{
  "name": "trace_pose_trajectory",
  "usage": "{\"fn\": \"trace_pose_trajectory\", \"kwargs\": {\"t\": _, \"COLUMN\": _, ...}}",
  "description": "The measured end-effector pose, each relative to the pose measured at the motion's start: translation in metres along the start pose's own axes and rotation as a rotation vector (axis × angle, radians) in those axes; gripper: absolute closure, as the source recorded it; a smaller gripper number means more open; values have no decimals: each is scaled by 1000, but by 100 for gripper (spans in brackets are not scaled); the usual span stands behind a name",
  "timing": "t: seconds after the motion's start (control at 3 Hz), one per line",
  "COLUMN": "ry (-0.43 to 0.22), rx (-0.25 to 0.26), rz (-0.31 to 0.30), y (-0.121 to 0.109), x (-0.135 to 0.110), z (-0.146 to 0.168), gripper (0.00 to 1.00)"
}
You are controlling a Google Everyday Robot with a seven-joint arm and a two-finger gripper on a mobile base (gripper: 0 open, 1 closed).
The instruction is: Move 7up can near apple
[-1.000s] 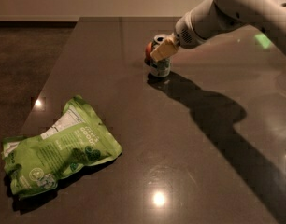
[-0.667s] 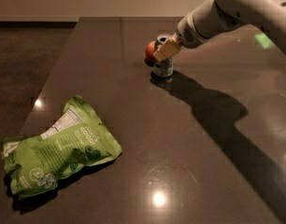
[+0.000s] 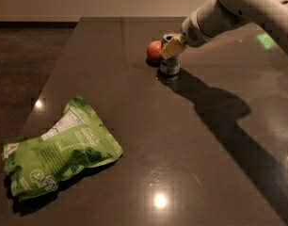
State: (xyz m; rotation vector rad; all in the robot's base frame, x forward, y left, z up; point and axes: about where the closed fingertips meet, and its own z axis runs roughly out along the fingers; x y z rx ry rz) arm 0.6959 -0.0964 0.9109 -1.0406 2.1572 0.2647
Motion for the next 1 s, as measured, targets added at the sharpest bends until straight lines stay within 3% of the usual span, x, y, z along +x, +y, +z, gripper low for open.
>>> {"fn": "trace_pose_trajectory", "kwargs": {"t": 0.33, "ry": 12, "rx": 1, "rz": 0, "y": -4, "x": 3, "z": 1, "gripper": 13}}
{"fn": "trace_pose_trajectory", "kwargs": {"t": 0.67, "ry": 27, "rx": 6, "rz": 1, "y": -10, "x": 8, "z": -1, "gripper": 0}}
{"fn": "trace_pose_trajectory", "kwargs": {"t": 1.0, "ry": 27, "rx": 6, "rz": 1, "y": -10, "x": 8, "z": -1, "gripper": 0}}
